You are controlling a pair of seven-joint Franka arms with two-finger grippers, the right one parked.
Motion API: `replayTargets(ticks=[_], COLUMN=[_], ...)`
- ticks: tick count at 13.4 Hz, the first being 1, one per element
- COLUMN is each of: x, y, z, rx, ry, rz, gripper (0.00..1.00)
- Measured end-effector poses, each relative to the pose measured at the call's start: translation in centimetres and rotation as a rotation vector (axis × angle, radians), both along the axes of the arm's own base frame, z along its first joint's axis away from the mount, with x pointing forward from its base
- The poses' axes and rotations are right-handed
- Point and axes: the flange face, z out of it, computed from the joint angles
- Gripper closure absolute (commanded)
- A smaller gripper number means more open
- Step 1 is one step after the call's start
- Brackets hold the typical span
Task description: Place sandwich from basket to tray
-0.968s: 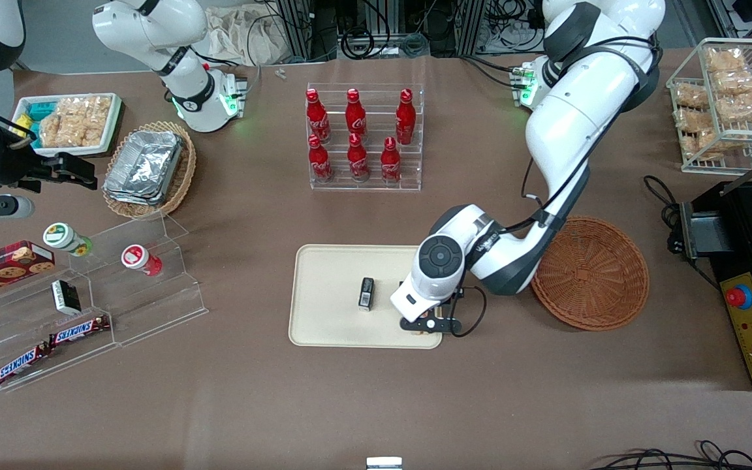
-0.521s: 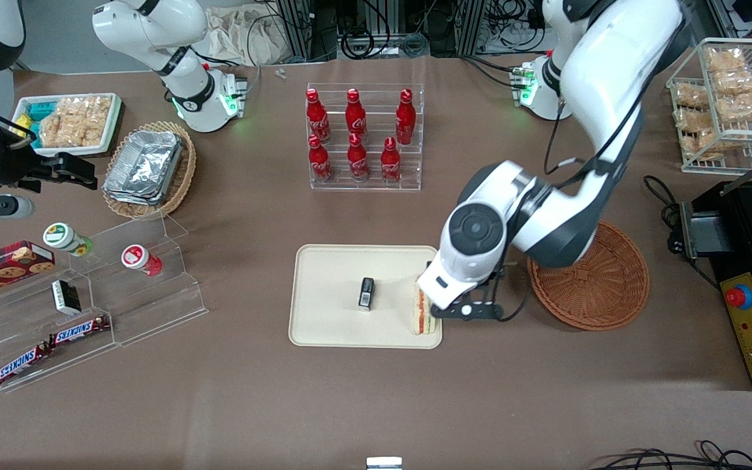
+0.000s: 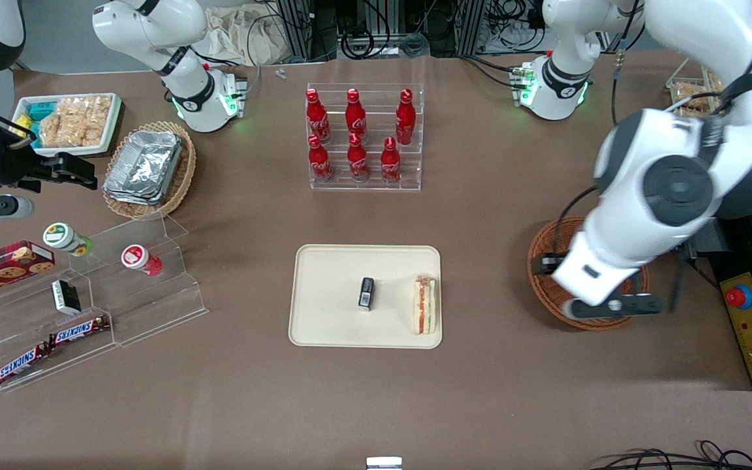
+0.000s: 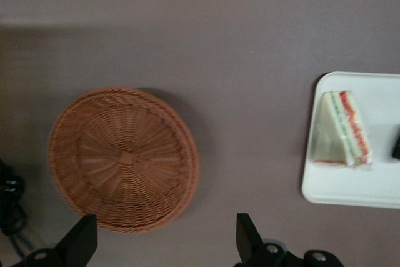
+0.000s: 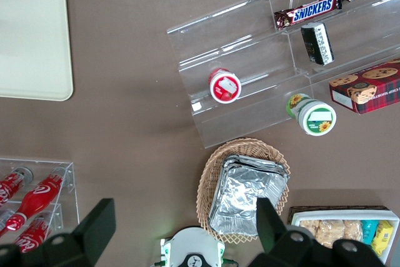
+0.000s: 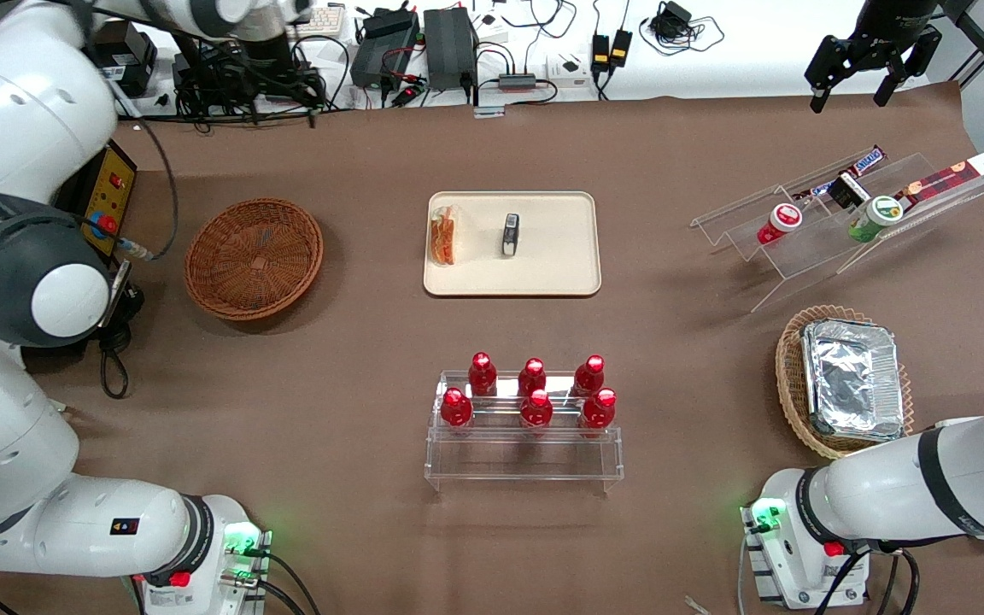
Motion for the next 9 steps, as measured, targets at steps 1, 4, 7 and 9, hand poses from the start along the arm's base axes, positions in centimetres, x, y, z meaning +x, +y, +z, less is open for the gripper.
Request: replayTargets(ticks=[1, 4, 7, 9], x=[-0.8, -4.6, -8.2, -8.6], y=[3.2, 11.4, 12.7, 12.0], z=[0.9, 1.8, -0.9, -0.9], rx=[-0.018, -0.083, -0.093, -0.092], ry=[0.007, -0.032, -0.054, -0.042], rz=[-0.028, -0.095, -0.109, -0.117], gripper=[0.00, 0.00, 0.00, 0.00])
